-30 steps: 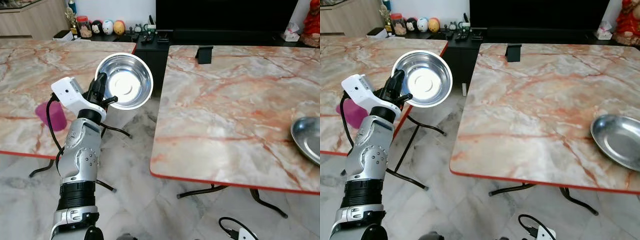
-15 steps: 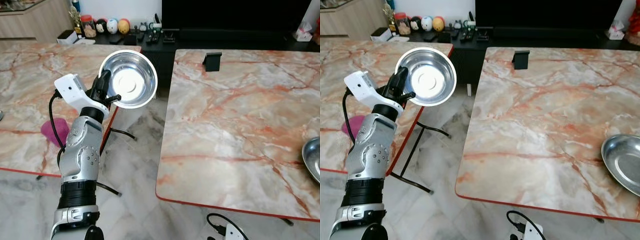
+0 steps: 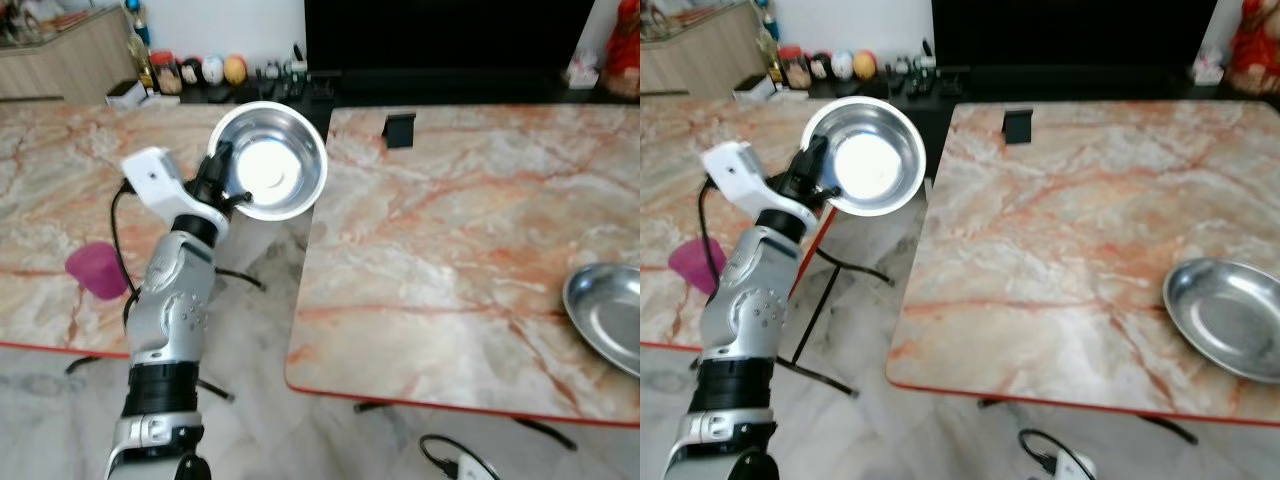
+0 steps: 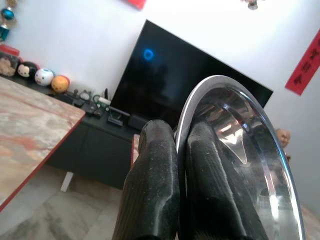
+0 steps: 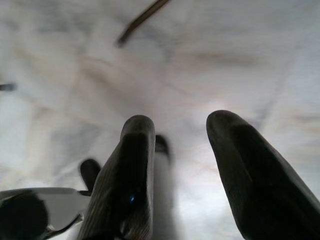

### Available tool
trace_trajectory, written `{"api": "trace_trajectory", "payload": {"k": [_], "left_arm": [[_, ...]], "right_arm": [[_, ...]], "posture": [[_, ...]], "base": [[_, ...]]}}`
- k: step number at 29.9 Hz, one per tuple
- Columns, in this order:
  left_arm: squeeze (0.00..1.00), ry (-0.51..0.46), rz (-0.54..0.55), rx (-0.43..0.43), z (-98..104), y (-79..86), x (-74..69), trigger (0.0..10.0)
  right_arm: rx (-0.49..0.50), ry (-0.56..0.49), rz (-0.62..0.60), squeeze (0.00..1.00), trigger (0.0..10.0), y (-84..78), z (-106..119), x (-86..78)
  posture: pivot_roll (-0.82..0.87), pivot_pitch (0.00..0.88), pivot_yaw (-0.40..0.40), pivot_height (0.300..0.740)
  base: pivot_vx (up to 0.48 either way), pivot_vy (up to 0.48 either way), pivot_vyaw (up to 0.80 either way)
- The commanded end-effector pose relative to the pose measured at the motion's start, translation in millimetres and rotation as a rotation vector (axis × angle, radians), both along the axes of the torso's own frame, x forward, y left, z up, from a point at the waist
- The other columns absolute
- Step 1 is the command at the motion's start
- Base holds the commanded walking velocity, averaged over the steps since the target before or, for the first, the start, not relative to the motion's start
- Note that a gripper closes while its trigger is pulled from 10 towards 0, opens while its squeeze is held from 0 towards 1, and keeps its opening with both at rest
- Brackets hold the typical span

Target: Setting the table

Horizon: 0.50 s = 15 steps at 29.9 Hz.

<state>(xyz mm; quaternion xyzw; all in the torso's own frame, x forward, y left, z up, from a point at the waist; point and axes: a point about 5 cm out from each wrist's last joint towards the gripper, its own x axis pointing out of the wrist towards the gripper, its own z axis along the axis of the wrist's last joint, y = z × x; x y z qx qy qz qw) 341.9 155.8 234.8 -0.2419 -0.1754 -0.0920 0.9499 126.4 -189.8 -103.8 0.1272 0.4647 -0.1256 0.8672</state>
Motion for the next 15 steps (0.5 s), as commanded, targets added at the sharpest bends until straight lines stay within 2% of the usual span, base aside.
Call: {"api": "trace_trajectory", "payload": {"k": [1,3,10,15], "left_arm": [[0.00,-0.020,0.016,-0.006,4,6.8,-1.3,10.0],[0.00,-0.018,0.017,-0.006,4,7.0,-1.3,10.0],[0.00,-0.013,0.018,-0.010,2,7.7,-1.2,10.0],[0.00,-0.006,0.017,-0.012,1,7.3,-1.2,10.0]], "right_arm": [[0.028,0.013,0.000,0.00,10.0,3.7,-3,-10.7],[0.026,0.014,0.000,0.00,10.0,1.4,-4,-12.7],[0.018,-0.008,0.020,0.00,10.0,-4.0,-3,-16.0],[0.012,-0.004,0.037,0.00,10.0,-0.5,-1,-4.4]], "posture": [[0.00,0.000,0.013,0.740],[0.00,0.000,0.013,0.740],[0.00,0.000,0.013,0.740],[0.00,0.000,0.011,0.740]], "base": [[0.000,-0.480,0.00],[0.000,-0.480,0.00],[0.000,0.000,0.00],[0.000,-0.480,0.00]]}}
